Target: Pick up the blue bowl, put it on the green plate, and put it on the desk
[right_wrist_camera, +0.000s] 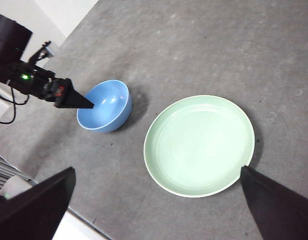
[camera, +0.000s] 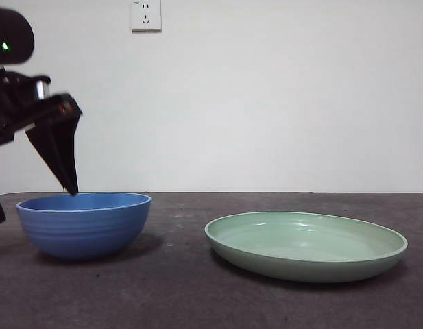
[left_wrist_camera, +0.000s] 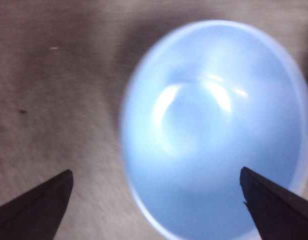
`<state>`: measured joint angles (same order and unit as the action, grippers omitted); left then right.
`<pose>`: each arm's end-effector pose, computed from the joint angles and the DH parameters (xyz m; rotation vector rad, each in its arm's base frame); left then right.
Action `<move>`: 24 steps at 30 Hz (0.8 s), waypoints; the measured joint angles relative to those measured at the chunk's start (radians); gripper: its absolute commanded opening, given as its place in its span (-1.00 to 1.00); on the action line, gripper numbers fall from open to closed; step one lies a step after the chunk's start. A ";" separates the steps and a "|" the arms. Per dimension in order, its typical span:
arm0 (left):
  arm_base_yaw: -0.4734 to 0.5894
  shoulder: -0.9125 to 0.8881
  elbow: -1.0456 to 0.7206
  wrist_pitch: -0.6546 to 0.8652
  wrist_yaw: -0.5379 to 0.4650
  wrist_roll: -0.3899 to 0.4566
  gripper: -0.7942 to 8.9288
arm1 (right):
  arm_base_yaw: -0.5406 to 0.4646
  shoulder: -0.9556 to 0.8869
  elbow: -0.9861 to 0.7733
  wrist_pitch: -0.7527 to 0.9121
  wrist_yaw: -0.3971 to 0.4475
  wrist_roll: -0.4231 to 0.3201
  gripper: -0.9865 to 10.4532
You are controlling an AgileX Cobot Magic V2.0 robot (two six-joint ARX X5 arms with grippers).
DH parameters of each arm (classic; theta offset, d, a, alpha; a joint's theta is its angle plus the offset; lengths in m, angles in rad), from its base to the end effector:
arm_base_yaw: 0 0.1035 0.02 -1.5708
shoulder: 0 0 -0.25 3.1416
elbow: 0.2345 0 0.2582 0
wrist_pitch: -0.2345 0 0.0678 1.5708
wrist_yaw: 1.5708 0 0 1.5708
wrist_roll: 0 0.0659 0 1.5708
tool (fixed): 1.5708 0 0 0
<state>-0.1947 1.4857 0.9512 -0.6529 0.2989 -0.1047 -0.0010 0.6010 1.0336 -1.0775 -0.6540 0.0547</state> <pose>0.2850 -0.0760 0.1550 -0.1526 1.2189 -0.3709 0.1127 0.0400 0.3324 0.2622 0.6390 0.6133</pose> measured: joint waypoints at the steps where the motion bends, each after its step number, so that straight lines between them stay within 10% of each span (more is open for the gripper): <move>1: 0.000 0.010 0.000 0.004 -0.013 -0.003 0.22 | 0.000 0.000 0.000 0.000 0.000 0.000 0.15; 12: 0.000 0.054 0.000 0.023 -0.035 -0.013 -0.81 | 0.000 0.000 0.000 0.000 0.000 0.000 0.15; 24: -0.008 0.055 0.099 -0.034 -0.040 -0.013 -0.81 | 0.000 0.000 0.000 0.000 0.000 0.000 0.15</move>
<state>-0.2028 1.5402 1.0500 -0.6868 0.2584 -0.1177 -0.0010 0.6010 1.0336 -1.0775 -0.6540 0.0547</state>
